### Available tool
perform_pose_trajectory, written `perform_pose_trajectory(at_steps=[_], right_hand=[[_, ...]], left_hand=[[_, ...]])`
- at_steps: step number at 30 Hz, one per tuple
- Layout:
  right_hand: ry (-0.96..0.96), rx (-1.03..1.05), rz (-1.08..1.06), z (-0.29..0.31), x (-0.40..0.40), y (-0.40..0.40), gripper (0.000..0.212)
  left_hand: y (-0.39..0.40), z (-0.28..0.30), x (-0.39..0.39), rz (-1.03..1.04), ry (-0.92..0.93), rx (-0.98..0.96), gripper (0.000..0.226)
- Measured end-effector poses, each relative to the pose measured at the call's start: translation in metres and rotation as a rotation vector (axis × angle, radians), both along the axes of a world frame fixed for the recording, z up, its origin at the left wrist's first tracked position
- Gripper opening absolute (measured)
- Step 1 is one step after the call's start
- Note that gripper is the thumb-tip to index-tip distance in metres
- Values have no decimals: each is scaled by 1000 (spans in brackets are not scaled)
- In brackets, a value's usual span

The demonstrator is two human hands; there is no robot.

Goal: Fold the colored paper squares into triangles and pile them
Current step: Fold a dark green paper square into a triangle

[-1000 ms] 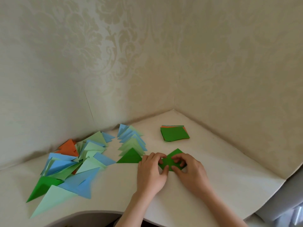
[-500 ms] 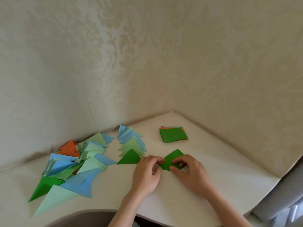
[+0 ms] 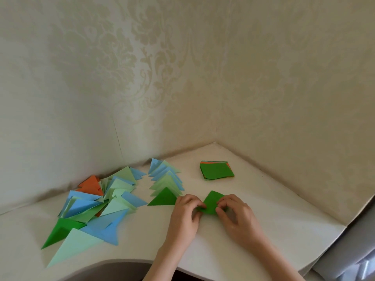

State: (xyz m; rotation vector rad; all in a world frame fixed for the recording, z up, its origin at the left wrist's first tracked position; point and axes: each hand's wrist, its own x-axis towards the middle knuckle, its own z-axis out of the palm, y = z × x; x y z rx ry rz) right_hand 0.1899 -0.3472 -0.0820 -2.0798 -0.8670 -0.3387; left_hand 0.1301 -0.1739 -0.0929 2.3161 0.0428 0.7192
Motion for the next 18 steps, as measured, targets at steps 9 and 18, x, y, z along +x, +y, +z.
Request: perform_pose_trajectory(at_steps=[9, 18], right_hand=[[-32, -35, -38, -4, -3, -2, 12], [2, -144, -86, -13, 1, 0, 16]], left_hand=[[-3, 3, -5, -14, -10, 39, 16], [-4, 4, -4, 16, 25, -61, 19]])
